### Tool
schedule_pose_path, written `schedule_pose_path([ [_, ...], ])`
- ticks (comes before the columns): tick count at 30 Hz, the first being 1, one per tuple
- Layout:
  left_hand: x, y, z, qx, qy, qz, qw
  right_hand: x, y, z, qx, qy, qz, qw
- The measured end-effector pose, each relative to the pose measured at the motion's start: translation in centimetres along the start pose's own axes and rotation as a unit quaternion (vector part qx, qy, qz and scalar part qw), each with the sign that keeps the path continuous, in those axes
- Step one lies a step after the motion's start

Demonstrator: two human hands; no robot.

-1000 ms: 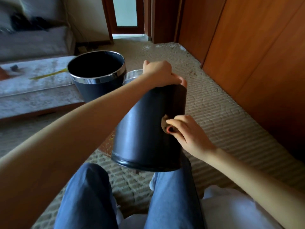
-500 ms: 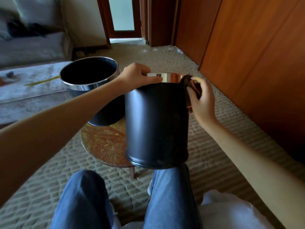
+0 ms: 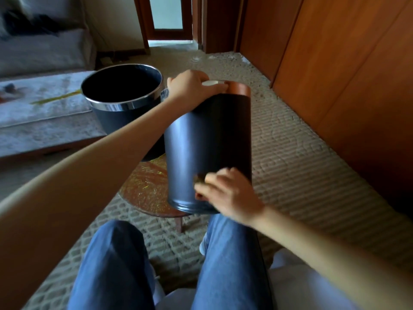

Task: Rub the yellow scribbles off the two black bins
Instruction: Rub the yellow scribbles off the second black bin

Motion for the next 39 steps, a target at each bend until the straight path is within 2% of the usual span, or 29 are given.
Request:
schedule_pose_path([
  [2, 0.0, 0.1, 0.1, 0.006, -0.007, 0.002, 1.000, 2.3, -0.7, 2.9, 0.001, 0.087, 0.038, 0.996],
  [5, 0.2, 0.1, 0.1, 0.007, -0.013, 0.013, 1.000, 3.2, -0.7, 1.0, -0.016, 0.119, 0.050, 0.992],
  [7, 0.3, 0.6, 0.4, 0.014, -0.017, 0.003, 1.000, 2.6, -0.2, -2.7, -0.039, 0.040, 0.024, 0.998],
  [9, 0.3, 0.9, 1.1, 0.021, -0.019, -0.005, 1.000, 1.7, 0.1, -6.4, -0.058, -0.102, -0.016, 0.993],
  [11, 0.5, 0.8, 1.2, 0.025, -0.022, -0.010, 0.999, 0.7, 0.1, -8.6, -0.078, -0.238, -0.056, 0.967],
  [13, 0.5, 0.9, 1.4, 0.023, -0.022, -0.021, 0.999, 0.4, 0.0, -8.6, -0.073, -0.306, -0.083, 0.945],
  [15, 0.5, 1.1, 1.9, 0.035, -0.020, -0.024, 0.999, 0.6, -0.1, -5.8, -0.051, -0.260, -0.070, 0.962],
  [18, 0.4, 1.1, 2.0, 0.051, -0.022, -0.020, 0.998, 2.6, -0.7, 0.3, -0.052, -0.047, 0.001, 0.998],
  [20, 0.5, 1.0, 1.6, 0.042, -0.026, -0.020, 0.999, 4.1, -0.8, 1.2, -0.070, 0.019, 0.027, 0.997],
  [27, 1.0, 1.3, 1.6, 0.056, -0.023, 0.002, 0.998, 10.4, -0.3, -2.8, -0.085, -0.095, 0.058, 0.990],
  [30, 1.3, 1.4, 1.7, 0.063, -0.026, -0.002, 0.998, 11.7, -1.0, -5.0, -0.075, -0.196, 0.066, 0.975],
  [33, 1.6, 1.4, 1.6, 0.066, -0.033, 0.005, 0.997, 8.7, -1.0, -6.7, -0.081, -0.286, 0.006, 0.955],
  [39, 2.1, 0.9, 0.6, 0.046, -0.060, 0.019, 0.997, -6.6, 1.7, -11.1, -0.043, -0.309, -0.172, 0.934],
])
Point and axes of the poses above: each hand's wrist, its own x-axis away from the middle knuckle, its own y-axis out of the back of the hand, z = x × y, the point moved 5 cm from there along -x, towards the middle knuckle, and after that the axes turned 10 degrees about x, right-handed, at the moved point
